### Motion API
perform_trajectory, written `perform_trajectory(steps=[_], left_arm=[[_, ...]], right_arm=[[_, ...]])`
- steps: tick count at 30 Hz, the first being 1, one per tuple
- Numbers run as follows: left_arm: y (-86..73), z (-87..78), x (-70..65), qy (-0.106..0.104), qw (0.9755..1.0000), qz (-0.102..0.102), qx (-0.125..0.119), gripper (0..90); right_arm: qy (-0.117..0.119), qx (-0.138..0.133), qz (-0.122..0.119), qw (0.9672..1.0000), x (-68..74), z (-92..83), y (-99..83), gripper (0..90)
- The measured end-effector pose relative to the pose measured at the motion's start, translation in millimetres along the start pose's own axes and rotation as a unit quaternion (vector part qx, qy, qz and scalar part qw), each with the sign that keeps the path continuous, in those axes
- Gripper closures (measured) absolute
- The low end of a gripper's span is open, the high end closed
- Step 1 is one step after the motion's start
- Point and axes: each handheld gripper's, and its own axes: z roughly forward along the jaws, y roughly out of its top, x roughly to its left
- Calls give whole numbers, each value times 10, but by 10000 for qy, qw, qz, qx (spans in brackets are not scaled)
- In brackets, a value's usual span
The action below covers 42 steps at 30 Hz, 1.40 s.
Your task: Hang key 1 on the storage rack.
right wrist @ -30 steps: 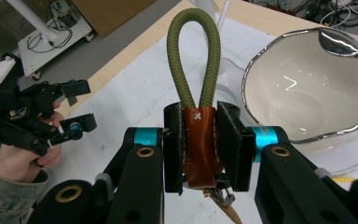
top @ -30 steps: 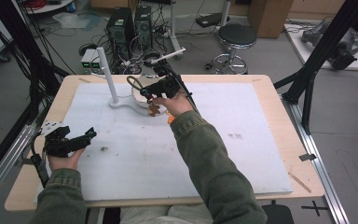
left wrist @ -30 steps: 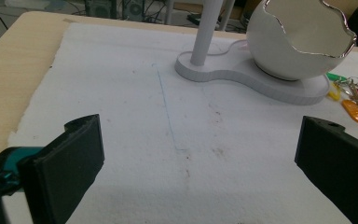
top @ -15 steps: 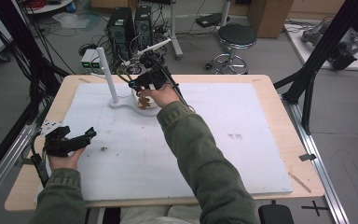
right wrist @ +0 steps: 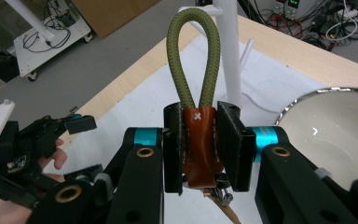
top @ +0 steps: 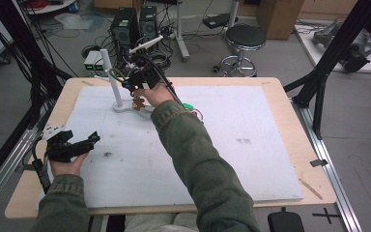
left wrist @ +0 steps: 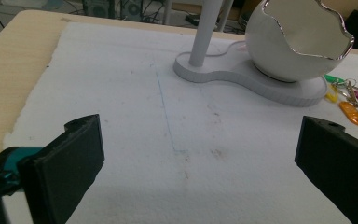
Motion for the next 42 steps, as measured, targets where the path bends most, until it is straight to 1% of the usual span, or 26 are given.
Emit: perform_trajectory(steps=[1,3,5,6,8,9,15,19,23,24,29,33,37,38,39,42], left_arm=[[1,0,5,-7,10000,14,8,17],[1,2,8,-1,10000,-9,-11,18],[2,3,14,-1,10000,-9,-9,18],[2,3,16,-2,10000,-11,-11,18],[2,2,17,-6,10000,-7,-3,18],[2,3,16,-4,10000,-3,-4,18],[0,9,16,-8,10000,-24,6,18],[0,15,17,-2,10000,-42,-3,17],[2,11,23,-22,10000,-24,6,18],[2,10,23,-22,10000,-25,8,18],[-1,26,10,-50,10000,-31,28,17],[-2,30,9,-59,10000,-49,22,18],[-1,26,17,-56,10000,-44,24,18],[-1,29,14,-69,10000,-47,32,18],[-2,32,13,-73,10000,-37,35,18],[-3,31,13,-68,10000,-41,32,18]], right_arm=[[8,5,14,10000,16,15,15,723],[-24,31,-85,10000,59,48,53,722],[-66,44,-113,9999,106,73,91,722],[-109,65,-154,9998,123,87,109,721],[-313,113,-327,9989,161,114,143,721],[-344,113,-352,9987,169,130,156,721],[-388,196,-317,9986,166,264,183,720],[-462,285,-408,9977,166,363,166,720],[-469,307,-364,9978,165,440,159,720],[-488,315,-320,9978,161,456,158,720],[-563,281,-271,9977,111,538,152,720],[-660,300,-170,9972,55,628,158,718],[-653,343,-159,9971,30,717,145,716],[-652,328,-197,9971,23,735,143,715],[-651,323,-178,9972,19,747,142,711],[-593,361,-176,9974,1,765,138,673]])
